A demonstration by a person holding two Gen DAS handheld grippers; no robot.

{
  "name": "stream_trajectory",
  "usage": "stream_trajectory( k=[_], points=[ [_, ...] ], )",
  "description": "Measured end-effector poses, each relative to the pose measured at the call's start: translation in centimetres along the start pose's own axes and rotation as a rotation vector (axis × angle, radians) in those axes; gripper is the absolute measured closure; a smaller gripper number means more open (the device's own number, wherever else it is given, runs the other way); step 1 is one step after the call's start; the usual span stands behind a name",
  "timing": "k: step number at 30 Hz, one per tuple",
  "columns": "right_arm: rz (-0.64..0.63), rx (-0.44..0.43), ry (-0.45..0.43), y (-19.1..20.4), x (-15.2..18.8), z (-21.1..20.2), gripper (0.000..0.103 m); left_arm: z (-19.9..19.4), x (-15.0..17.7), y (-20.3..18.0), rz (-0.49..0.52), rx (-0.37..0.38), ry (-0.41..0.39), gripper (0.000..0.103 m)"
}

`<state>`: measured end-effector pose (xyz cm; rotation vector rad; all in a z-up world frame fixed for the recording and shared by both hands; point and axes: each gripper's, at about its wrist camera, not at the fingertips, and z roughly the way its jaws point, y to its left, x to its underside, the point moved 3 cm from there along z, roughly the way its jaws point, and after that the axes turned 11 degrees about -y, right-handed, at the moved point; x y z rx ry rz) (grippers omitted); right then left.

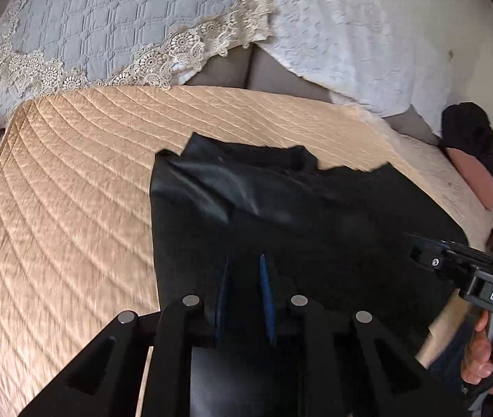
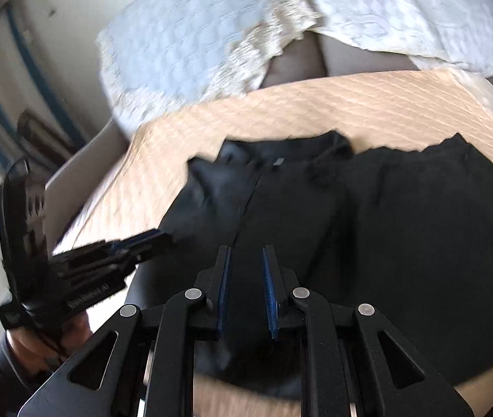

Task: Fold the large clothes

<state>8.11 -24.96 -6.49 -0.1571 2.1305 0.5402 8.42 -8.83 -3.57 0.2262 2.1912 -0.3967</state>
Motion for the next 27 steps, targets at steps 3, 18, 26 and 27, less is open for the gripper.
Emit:
stream_trajectory(
  k=[3,18,26,27],
  points=[
    [-0.012,0.050,0.106,-0.8,3.6,1.2,0.086,-2.1,2.5,0.0,-0.031,0.019,0.030,0.084],
    [-0.023,0.046,0.028,0.4,1.7,-1.0,0.086,-2.3,3.2,-1.4,-0.003,-0.059,0.065,0.084],
    [-0.011,0.050,0.089,-0.2,2.7,1.4,0.085,-2.2,4.0,-2.1,0.035,-0.089,0.071,0.084],
    [-0.004,0.047,0.085,-0.3,2.2,1.3,0.085,-2.3,3.9,-2.0,0.031,-0.087,0.074,0.084]
  ],
)
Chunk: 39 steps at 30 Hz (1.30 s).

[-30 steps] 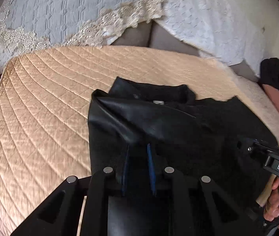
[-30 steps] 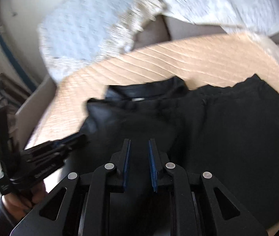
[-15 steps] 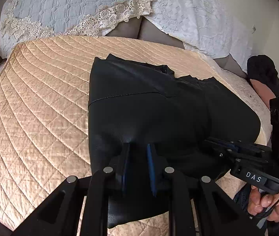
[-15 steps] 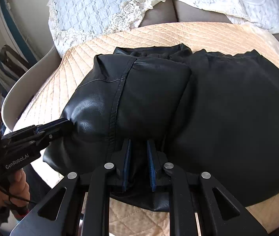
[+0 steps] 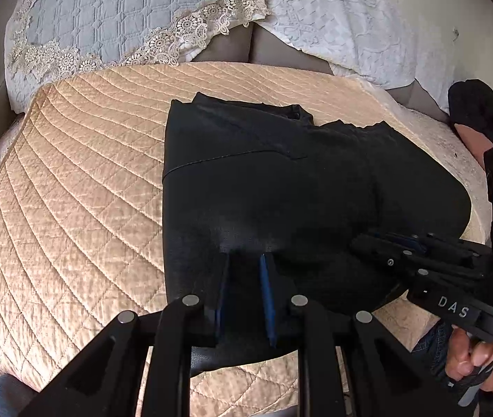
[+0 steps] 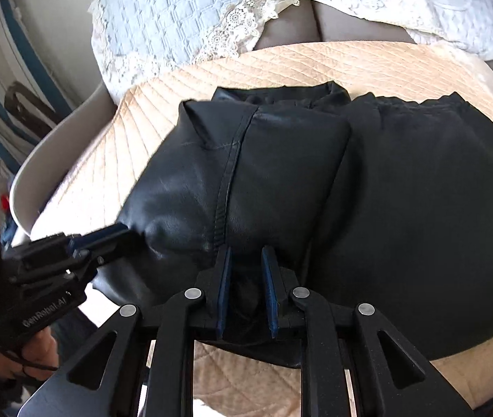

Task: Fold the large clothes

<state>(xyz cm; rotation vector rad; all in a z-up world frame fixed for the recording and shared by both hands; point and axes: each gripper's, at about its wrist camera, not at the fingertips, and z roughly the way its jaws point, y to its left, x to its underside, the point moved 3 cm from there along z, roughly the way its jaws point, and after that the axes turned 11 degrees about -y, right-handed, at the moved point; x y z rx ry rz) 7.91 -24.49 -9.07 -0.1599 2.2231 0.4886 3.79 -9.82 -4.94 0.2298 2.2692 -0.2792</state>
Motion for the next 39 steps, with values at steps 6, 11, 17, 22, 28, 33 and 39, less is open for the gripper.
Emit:
stream_trajectory(
  k=[6,11,17,22,28,33,39],
  points=[
    [0.012,0.020,-0.075,-0.8,-3.9,0.2,0.085,-0.2,-1.3,0.6,-0.019,-0.012,-0.013,0.084],
    [0.001,0.048,-0.024,-1.4,-4.1,3.7,0.084,1.1,-1.9,1.1,-0.033,-0.028,-0.008,0.084],
    [-0.002,0.044,-0.029,-1.8,-3.9,3.1,0.084,1.7,-1.6,0.8,-0.019,-0.033,-0.007,0.084],
    [0.019,0.034,-0.048,-2.4,-3.9,0.5,0.079,1.3,-1.9,0.6,-0.016,-0.036,-0.004,0.084],
    [0.035,0.021,-0.083,-3.3,-3.1,-3.1,0.075,0.2,-2.5,-0.8,-0.007,-0.013,-0.022,0.084],
    [0.066,0.042,-0.109,-5.0,-2.5,-5.2,0.060,0.1,-2.7,-2.8,0.030,0.013,-0.030,0.084],
    [0.156,0.095,-0.105,-8.8,-1.2,-6.4,0.057,2.2,-2.0,-3.9,0.052,0.018,0.006,0.084]
  ],
)
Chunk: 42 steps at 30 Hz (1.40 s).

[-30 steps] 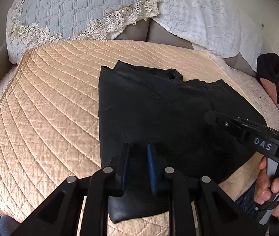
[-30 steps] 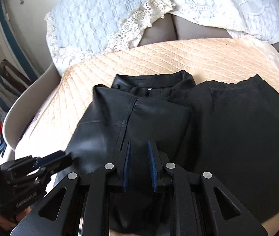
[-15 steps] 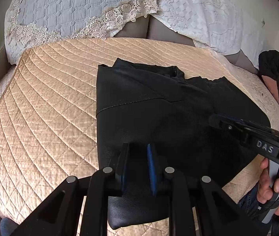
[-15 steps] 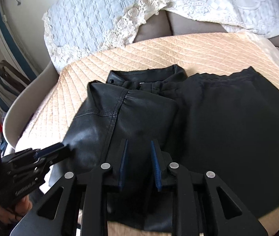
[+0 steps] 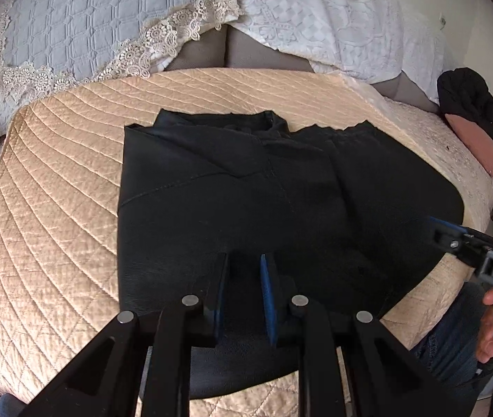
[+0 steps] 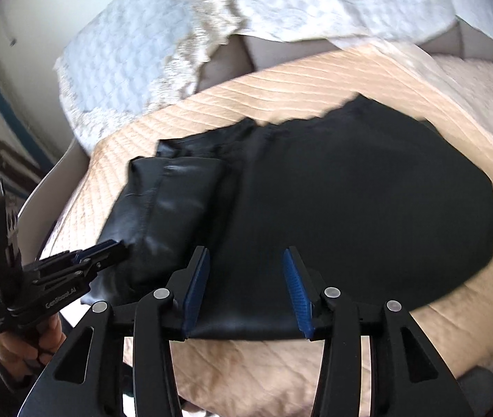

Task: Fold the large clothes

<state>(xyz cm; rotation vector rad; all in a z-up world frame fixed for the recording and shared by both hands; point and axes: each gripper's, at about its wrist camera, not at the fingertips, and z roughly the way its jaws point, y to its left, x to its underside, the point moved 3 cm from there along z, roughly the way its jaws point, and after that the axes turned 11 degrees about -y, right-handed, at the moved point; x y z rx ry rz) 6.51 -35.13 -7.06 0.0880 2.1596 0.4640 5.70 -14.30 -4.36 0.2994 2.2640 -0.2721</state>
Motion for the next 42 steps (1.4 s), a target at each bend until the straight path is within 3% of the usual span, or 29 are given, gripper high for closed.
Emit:
stream_trajectory(
  k=[7,15,20,27,33,36,38,42],
  points=[
    [0.122,0.044,-0.036,-4.2,0.3,-2.3,0.047,0.4,-0.5,-0.3,0.003,0.012,0.002,0.083],
    [0.388,0.136,-0.102,-10.9,1.7,-5.1,0.040,1.8,-3.0,-1.0,-0.002,0.032,-0.025,0.083],
    [0.510,0.096,-0.119,-13.6,1.8,-4.6,0.039,3.7,-3.0,-1.4,-0.012,0.013,-0.018,0.083],
    [0.671,0.032,-0.207,-16.2,0.7,-3.2,0.038,4.8,-3.1,-1.4,-0.034,-0.007,-0.017,0.083],
    [0.691,-0.026,-0.253,-15.3,0.5,-4.7,0.037,4.7,-3.0,-1.6,-0.033,-0.020,-0.021,0.083],
    [0.695,0.035,-0.219,-16.4,0.5,-3.7,0.037,4.8,-3.0,-1.7,-0.035,-0.022,-0.019,0.083],
    [0.735,0.028,-0.233,-17.2,0.3,-3.1,0.037,4.9,-3.0,-1.8,-0.035,-0.023,-0.017,0.083],
    [0.694,0.087,-0.246,-16.7,-0.7,-2.4,0.035,5.1,-3.0,-1.7,-0.044,-0.021,-0.018,0.083]
  ],
)
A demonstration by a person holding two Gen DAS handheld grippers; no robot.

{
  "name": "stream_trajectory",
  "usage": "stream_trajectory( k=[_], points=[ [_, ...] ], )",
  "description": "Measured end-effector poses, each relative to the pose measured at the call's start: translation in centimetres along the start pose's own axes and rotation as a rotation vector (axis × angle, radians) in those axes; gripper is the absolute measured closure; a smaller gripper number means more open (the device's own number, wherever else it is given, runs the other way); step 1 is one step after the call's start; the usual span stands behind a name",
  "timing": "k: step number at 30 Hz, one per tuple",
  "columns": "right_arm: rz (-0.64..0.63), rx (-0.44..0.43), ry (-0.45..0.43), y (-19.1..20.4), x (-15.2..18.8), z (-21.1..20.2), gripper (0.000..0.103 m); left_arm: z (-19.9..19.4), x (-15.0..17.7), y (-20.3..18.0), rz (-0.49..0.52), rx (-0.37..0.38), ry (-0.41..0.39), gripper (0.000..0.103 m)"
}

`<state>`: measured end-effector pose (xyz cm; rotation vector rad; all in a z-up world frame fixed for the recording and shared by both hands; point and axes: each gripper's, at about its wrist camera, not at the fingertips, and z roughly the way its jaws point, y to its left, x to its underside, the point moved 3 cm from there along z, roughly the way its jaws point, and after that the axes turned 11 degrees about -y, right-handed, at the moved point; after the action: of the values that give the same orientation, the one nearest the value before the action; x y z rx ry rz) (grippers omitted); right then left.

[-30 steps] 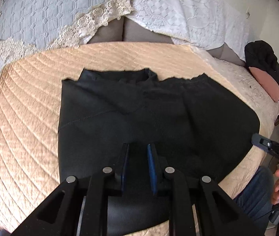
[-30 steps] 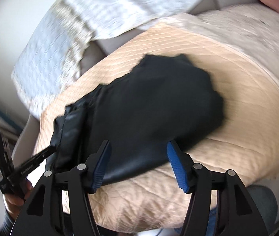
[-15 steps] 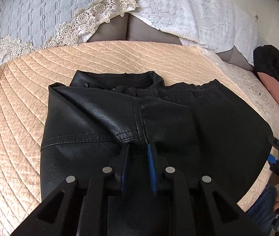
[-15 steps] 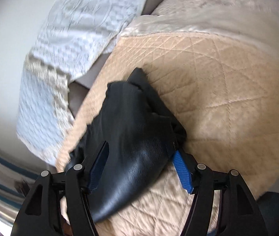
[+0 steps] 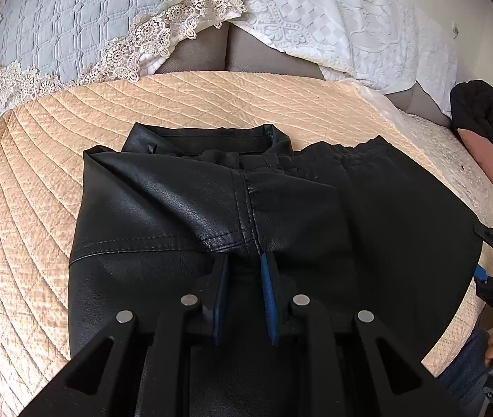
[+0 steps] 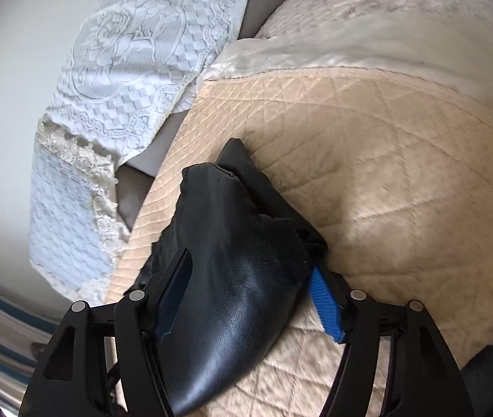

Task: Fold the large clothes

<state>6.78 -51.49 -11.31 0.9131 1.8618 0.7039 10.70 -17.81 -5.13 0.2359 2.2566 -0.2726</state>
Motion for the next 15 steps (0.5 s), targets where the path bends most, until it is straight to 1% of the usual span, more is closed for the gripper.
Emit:
stream_trajectory(
  k=[2,4,5,6,7,10,15],
  points=[
    [-0.011,0.024,-0.014,0.0,0.1,0.2,0.037,0.1,0.0,0.0,0.001,0.000,-0.001,0.082],
    [-0.036,0.085,-0.013,0.1,0.2,0.4,0.068,0.1,0.0,0.0,0.004,0.001,-0.004,0.082],
    [-0.041,0.099,-0.007,0.0,0.1,0.4,0.079,0.1,0.1,0.0,0.005,0.001,-0.006,0.082],
    [-0.026,0.083,0.003,0.0,0.0,0.3,0.084,0.2,0.1,-0.1,0.006,0.000,-0.007,0.082],
    [-0.027,0.067,-0.004,0.3,-0.1,-0.1,0.085,0.2,0.1,-0.1,0.005,-0.001,-0.008,0.082],
    [-0.097,0.020,-0.028,2.9,-0.3,-1.9,0.087,0.3,0.0,0.0,-0.009,0.003,-0.005,0.082],
    [-0.241,-0.085,-0.035,8.8,0.1,-3.8,0.087,0.9,-0.3,0.0,-0.029,-0.001,-0.006,0.080]
  ],
)
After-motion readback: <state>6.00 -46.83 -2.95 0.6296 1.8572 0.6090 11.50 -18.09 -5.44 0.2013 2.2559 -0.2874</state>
